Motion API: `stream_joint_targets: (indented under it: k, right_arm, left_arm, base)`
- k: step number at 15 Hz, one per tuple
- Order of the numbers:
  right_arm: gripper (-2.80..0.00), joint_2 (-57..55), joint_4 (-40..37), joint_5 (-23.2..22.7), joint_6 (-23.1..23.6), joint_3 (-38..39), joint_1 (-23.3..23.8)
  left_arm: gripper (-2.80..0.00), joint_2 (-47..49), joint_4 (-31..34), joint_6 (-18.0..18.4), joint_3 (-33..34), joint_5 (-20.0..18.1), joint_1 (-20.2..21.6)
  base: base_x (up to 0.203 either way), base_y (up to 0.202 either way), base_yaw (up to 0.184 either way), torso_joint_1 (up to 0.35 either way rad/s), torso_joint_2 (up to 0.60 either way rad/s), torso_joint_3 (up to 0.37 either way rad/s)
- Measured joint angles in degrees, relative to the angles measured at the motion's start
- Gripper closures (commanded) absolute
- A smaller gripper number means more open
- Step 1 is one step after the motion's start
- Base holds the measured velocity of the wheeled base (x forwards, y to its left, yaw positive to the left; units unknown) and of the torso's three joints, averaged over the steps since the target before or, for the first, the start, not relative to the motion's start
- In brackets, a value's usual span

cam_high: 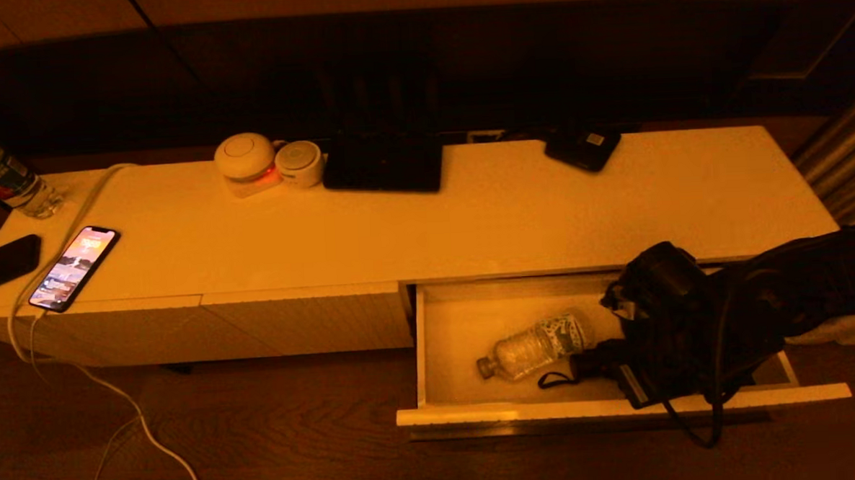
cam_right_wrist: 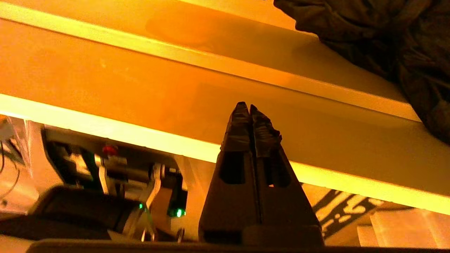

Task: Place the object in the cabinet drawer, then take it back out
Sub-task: Open the drawer

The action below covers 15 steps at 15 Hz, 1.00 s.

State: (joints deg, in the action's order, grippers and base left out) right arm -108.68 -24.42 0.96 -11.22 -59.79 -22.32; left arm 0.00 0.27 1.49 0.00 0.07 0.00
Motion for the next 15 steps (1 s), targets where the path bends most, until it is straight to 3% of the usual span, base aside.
stream_joint_targets:
  k: [9, 12, 15]
  right_arm:
    - [0.0, 1.0, 0.4, -0.1, -0.1, 1.5, -0.2]
    - [0.0, 1.1, 8.8, 0.1, -2.3, 1.4, 0.4]
    - [0.0, 1.8, 17.6, 4.5, -2.0, 1.3, 1.9]
  left_arm:
    - [0.0, 0.0, 0.0, 0.0, 0.0, 0.0, 0.0]
    - [0.0, 0.0, 0.0, 0.0, 0.0, 0.0, 0.0]
    - [0.0, 0.0, 0.0, 0.0, 0.0, 0.0, 0.0]
  base:
    - [0.0, 0.0, 0.0, 0.0, 0.0, 0.0]
    - [0.0, 0.0, 0.0, 0.0, 0.0, 0.0]
    - [0.0, 0.0, 0.0, 0.0, 0.0, 0.0]
